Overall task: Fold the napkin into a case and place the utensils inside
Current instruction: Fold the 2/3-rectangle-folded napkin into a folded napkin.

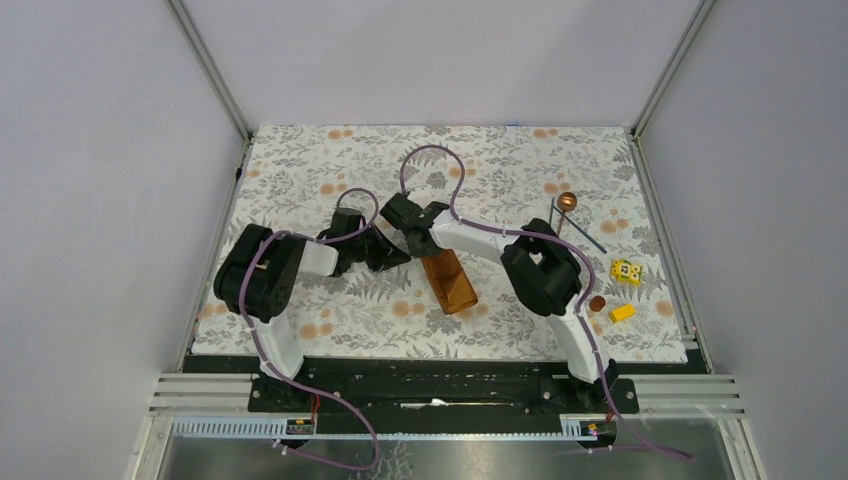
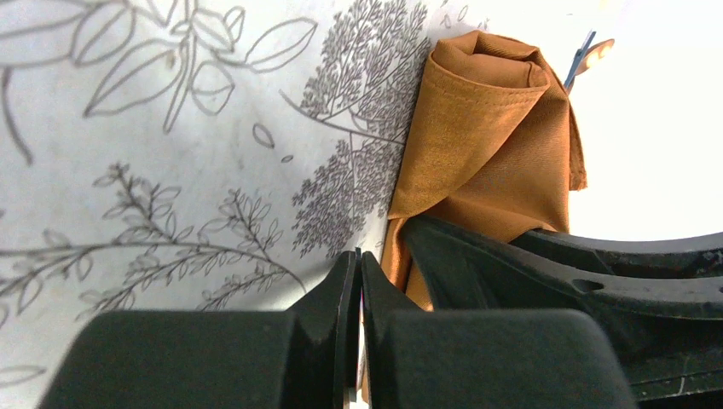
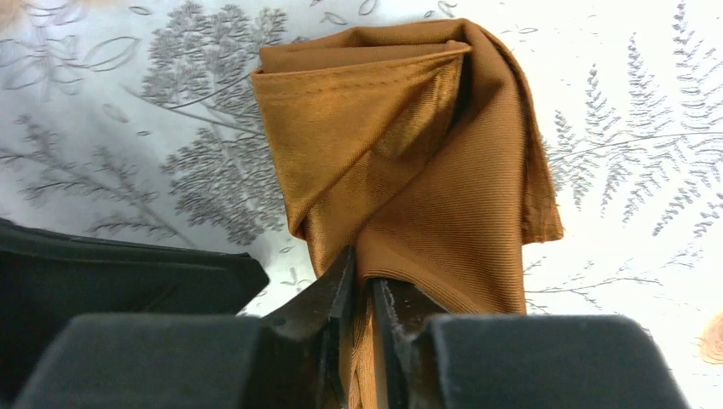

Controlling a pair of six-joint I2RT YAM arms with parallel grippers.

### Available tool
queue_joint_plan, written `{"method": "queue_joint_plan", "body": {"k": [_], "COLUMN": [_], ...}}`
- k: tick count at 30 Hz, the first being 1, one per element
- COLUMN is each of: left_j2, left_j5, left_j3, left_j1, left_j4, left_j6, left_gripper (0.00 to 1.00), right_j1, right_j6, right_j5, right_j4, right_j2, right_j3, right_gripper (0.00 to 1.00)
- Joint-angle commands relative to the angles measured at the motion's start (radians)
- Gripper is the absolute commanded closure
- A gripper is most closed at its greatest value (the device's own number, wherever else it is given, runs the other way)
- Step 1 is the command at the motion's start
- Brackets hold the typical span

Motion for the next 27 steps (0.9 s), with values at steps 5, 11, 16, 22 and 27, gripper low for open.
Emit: {"method": "queue_joint_plan", "body": {"k": [5, 11, 16, 22, 27], "left_j2": [-0.124, -0.199, -0.297, -0.409, -0.433], "left_j5": [-0.016, -0.059, -0.118, -0.166, -0.127], "left_j3": [-0.053, -0.117, -0.196, -0.238, -0.234], "left_j1": [0.013, 0.034, 0.083, 0.141, 0.153], "left_j4": [-0.08, -0.114, -0.156, -0.25, -0.265], "left_j6": [0.048, 0.044, 0.025, 0.06, 0.084], "left_gripper": [0.9, 0.9, 0.89, 0.87, 0.86], "right_j1": [-0.01, -0.023, -0.02, -0.008, -0.016], "right_j6": [-0.162, -0.214, -0.269, -0.311, -0.316], "right_j5": [-0.141, -0.176, -0.167, -0.208, -0.406], "right_j4": [0.188, 0.098, 0.043, -0.005, -0.035], "right_j2": [-0.143, -0.105, -0.022, 0.031, 0.033], "right_j3": [-0.093, -0.01, 0.075, 0.17, 0.213], "right_gripper": [0.59, 0.58, 0.78, 0.77, 0.62]}}
